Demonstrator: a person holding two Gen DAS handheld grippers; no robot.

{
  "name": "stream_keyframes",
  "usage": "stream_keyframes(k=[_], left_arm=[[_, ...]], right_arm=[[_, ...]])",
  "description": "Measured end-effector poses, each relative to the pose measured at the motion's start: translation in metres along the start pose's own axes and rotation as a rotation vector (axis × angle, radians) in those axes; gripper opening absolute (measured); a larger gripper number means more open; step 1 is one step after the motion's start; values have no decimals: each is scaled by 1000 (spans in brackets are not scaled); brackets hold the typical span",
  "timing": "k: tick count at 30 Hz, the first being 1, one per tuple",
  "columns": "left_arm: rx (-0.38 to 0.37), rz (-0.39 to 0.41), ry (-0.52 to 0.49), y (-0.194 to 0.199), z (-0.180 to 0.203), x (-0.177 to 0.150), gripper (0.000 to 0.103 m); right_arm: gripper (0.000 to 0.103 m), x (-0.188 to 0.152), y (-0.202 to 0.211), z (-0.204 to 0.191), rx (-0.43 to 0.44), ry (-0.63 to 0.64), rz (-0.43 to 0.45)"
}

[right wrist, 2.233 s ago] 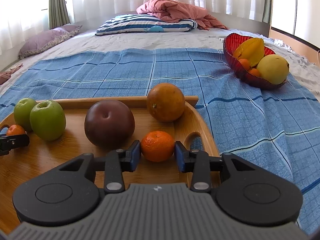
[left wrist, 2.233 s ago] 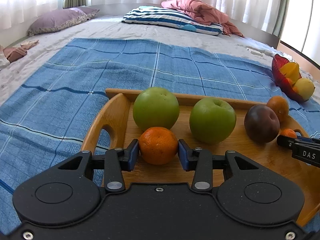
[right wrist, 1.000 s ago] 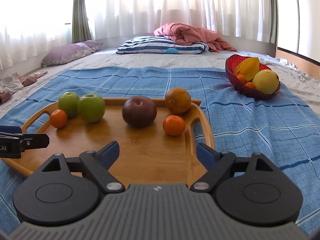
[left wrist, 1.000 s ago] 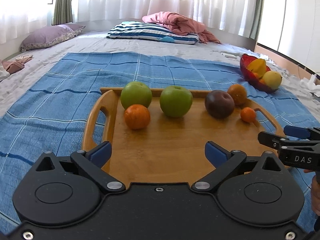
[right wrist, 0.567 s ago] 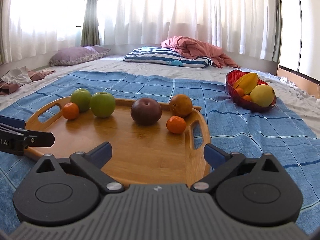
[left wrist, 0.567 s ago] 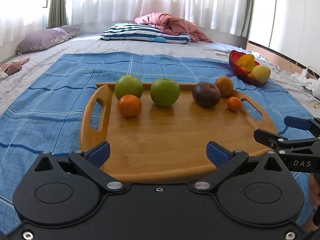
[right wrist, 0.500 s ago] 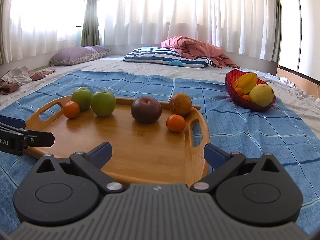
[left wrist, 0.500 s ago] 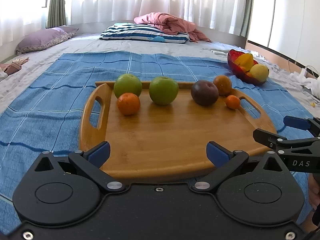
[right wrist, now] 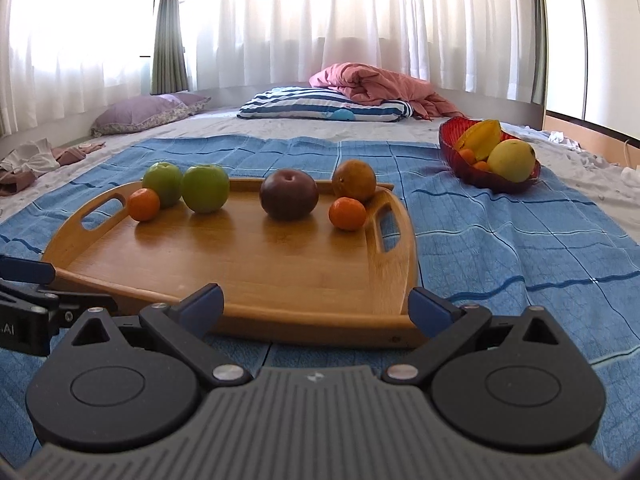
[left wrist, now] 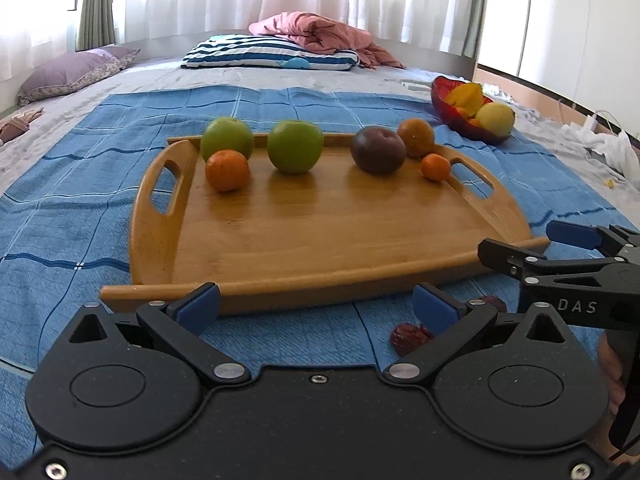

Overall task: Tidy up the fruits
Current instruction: 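Pull both grippers back off the tray toward the red dates, then lower the left gripper onto a red date while the right gripper grasps another date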

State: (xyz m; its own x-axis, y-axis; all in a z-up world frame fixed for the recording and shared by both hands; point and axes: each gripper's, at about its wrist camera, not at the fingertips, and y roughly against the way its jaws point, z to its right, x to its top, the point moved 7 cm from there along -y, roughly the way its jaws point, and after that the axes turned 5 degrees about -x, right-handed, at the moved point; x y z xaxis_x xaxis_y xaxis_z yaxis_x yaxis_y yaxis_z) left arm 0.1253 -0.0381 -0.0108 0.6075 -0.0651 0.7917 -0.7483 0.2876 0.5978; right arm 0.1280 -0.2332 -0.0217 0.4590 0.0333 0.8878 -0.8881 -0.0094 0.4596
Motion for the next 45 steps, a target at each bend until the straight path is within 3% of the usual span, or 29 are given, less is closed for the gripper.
stream_keyframes(k=[19, 23, 28, 36, 41, 45], left_arm=[[-22, -42, -2, -7, 11, -23, 103], [-29, -43, -11, -7, 15, -26, 96], [-51, -44, -22, -5, 23, -25, 81], [-126, -67, -28, -1, 38, -27, 42], [-127, -74, -27, 0, 40, -28, 30], [-135, -78, -27, 3, 41, -29, 26]], right_arm=[[103, -27, 5, 5, -18, -3, -4], [103, -31, 1, 10, 3, -50, -5], [103, -35, -1, 16, 34, -105, -11], [103, -37, 7, 13, 45, -107, -12], [103, -39, 11, 8, 27, -101, 4], [103, -42, 15, 2, 45, -108, 3]])
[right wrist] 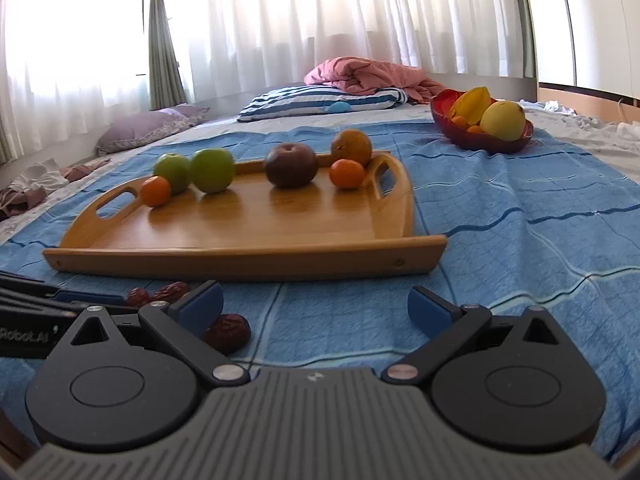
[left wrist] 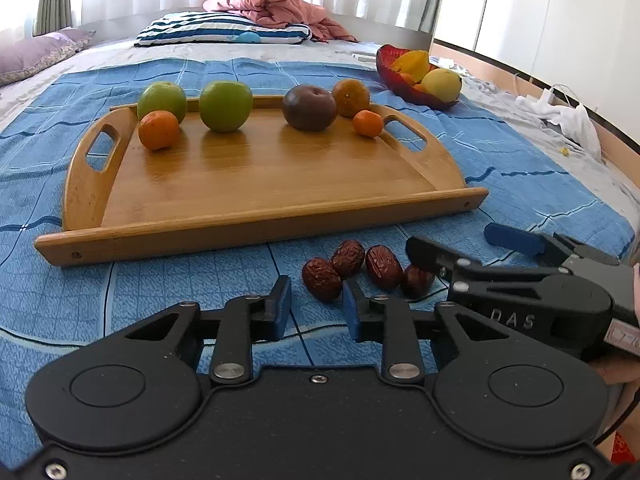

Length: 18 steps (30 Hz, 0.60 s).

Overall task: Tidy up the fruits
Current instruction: 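Lower the left gripper onto a red date while the right gripper grasps another date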

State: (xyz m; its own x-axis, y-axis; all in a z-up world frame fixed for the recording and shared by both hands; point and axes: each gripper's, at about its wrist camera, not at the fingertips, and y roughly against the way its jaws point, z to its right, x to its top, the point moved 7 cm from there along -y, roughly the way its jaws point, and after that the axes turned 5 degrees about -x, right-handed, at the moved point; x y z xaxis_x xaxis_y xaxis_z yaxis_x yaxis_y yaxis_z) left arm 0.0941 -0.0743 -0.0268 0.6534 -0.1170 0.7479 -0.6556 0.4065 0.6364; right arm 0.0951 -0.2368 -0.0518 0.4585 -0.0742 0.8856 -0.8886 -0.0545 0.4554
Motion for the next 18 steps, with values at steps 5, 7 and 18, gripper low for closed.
stream_keyframes(k=[5, 7, 18], left_arm=[[15, 9, 4, 2, -3, 1, 23], [23, 12, 5, 2, -4, 2, 23], [37, 14, 26, -4, -10, 8, 26]], right_arm=[[102, -6, 7, -8, 16, -3, -3], [100, -8, 9, -11, 16, 7, 0], [65, -15, 19, -31, 11, 127, 10]])
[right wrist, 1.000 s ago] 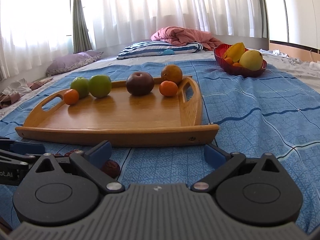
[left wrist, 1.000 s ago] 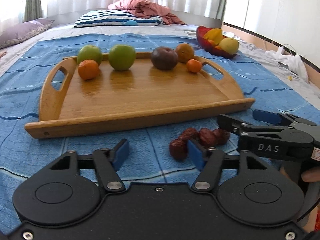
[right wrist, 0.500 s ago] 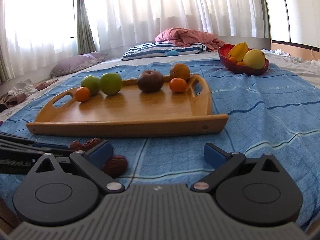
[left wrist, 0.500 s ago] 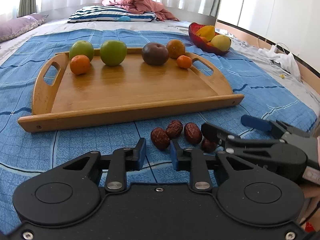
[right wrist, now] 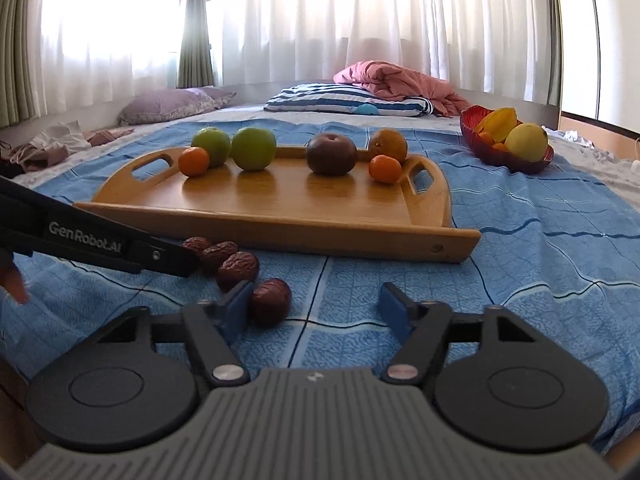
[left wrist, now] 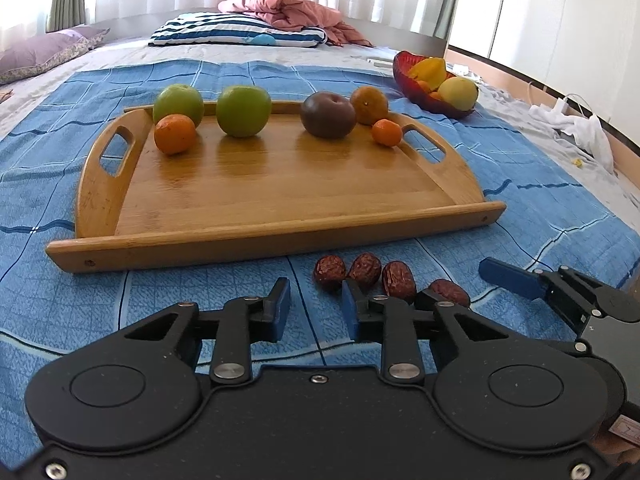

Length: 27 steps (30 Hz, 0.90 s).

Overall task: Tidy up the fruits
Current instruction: 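Lower the left gripper onto a red date while the right gripper grasps another date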

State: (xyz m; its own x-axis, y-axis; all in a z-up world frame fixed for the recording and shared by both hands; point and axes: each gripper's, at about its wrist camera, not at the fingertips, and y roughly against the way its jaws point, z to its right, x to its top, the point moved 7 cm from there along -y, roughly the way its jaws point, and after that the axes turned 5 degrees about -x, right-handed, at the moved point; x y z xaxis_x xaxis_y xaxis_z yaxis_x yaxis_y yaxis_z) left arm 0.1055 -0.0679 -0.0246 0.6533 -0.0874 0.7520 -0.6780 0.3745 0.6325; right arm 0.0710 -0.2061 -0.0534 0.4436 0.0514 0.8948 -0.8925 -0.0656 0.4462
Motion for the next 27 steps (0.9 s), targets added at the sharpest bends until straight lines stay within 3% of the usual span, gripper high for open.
stream_keyframes(k=[7, 13, 19, 23, 27], left_arm=[[-19, 0, 13, -10, 5, 5, 26], [-38, -2, 24, -17, 13, 6, 25], [-31, 10, 2, -14, 18, 6, 17], [-10, 27, -13, -10, 17, 8, 17], [5, 30, -19, -8, 15, 7, 17]], right_arm=[[41, 2, 1, -4, 17, -8, 3], [39, 0, 2, -6, 11, -14, 8], [39, 1, 4, -2, 2, -41, 9], [29, 1, 5, -3, -7, -42, 8], [25, 2, 8, -5, -5, -37, 4]])
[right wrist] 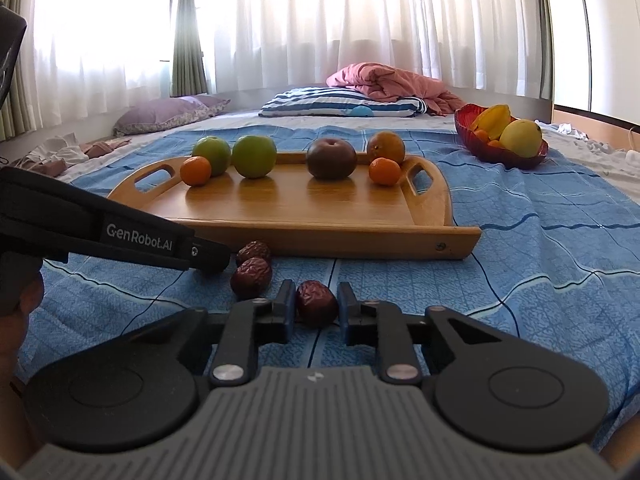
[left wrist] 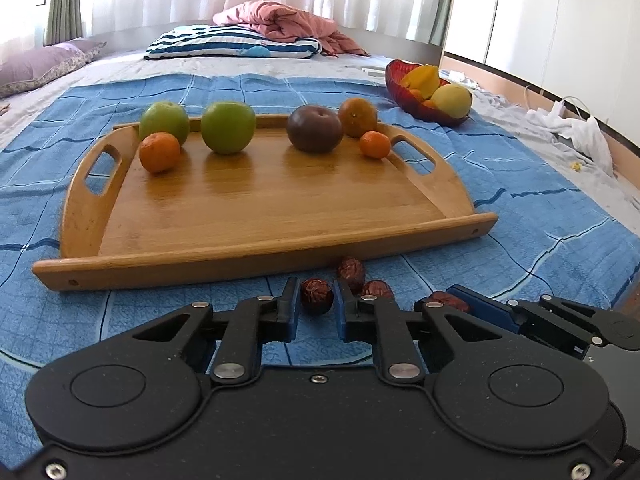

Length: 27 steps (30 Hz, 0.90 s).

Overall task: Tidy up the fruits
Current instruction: 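Lower the left gripper onto a red date while the right gripper grasps another date, then lift the held dates and carry them over the tray with both grippers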

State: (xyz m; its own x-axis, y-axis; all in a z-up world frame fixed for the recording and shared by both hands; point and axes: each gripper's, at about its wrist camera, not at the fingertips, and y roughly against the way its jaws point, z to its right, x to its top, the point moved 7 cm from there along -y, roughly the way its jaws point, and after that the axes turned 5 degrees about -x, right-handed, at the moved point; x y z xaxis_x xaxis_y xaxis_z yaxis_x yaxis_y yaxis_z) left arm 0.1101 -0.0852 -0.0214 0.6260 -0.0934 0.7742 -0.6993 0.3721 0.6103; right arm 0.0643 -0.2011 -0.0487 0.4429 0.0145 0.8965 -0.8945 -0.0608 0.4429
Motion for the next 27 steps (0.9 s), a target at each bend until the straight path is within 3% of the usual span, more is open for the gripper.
stream_keyframes(k=[12, 27], left_arm=[[18, 18, -8, 11, -2, -3, 17], [133, 123, 24, 40, -38, 25, 16]], right_arm=[[25, 8, 7, 0, -14, 8, 25], [25, 35, 2, 16, -65, -11, 73]])
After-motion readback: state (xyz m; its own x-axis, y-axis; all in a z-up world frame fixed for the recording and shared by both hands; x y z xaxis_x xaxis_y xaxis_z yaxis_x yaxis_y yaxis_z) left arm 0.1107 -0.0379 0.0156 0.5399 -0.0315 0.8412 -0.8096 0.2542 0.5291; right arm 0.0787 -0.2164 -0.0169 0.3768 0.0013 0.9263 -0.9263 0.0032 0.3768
